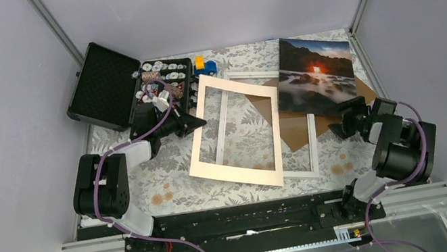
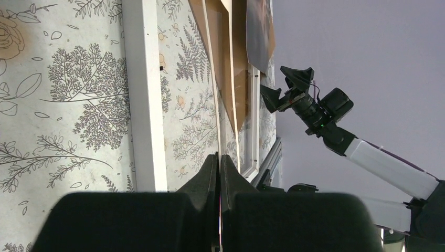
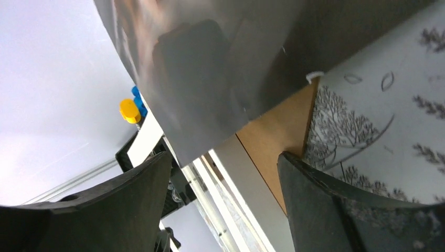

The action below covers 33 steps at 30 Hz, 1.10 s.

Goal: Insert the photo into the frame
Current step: Pick up the photo at the center of the board.

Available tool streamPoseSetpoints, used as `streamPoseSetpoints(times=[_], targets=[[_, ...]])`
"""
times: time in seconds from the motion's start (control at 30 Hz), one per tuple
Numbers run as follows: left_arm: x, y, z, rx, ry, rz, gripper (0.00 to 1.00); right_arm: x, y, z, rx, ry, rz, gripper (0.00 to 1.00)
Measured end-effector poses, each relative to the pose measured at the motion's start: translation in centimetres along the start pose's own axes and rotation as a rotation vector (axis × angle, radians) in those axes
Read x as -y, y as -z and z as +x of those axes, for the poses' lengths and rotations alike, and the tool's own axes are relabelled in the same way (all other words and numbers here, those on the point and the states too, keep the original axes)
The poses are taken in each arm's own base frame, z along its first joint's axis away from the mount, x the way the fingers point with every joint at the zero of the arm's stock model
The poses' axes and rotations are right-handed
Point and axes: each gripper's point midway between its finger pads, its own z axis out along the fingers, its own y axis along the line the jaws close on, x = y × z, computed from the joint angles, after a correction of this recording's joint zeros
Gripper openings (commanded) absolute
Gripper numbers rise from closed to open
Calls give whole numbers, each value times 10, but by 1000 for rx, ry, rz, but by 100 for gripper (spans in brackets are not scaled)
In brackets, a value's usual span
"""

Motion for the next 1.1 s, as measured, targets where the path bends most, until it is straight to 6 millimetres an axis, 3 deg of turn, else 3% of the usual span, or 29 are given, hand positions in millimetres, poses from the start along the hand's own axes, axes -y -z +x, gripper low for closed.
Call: streamPoseSetpoints(times=[0.13,0.47,0.57,0.73,0.83,0.93,1.03,1.1], targets=[[3,1,-1,4,0,9,0,-2,-10,-8,28,-14,-72,62],[7,0,1,2,-13,21,0,-13,-35,-28,52,-124,-229,50],[11,-3,5,-9,-20,29,0,-19,-39,-35,70,-134,-288,53],[17,-7,12,-21,-20,46,0,-30,-41,-47,121,-134,-407,48],[16,-8,15,-23,-11,43,0,-32,-45,-53,145,-138,-434,29],[15,-11,18,-22,0,35,0,-29,-49,-57,164,-155,-426,2],[18,-16,21,-27,0,42,0,-35,-47,-58,165,-163,-432,0],[17,-19,24,-33,9,40,0,-53,-38,-60,167,-150,-456,0]])
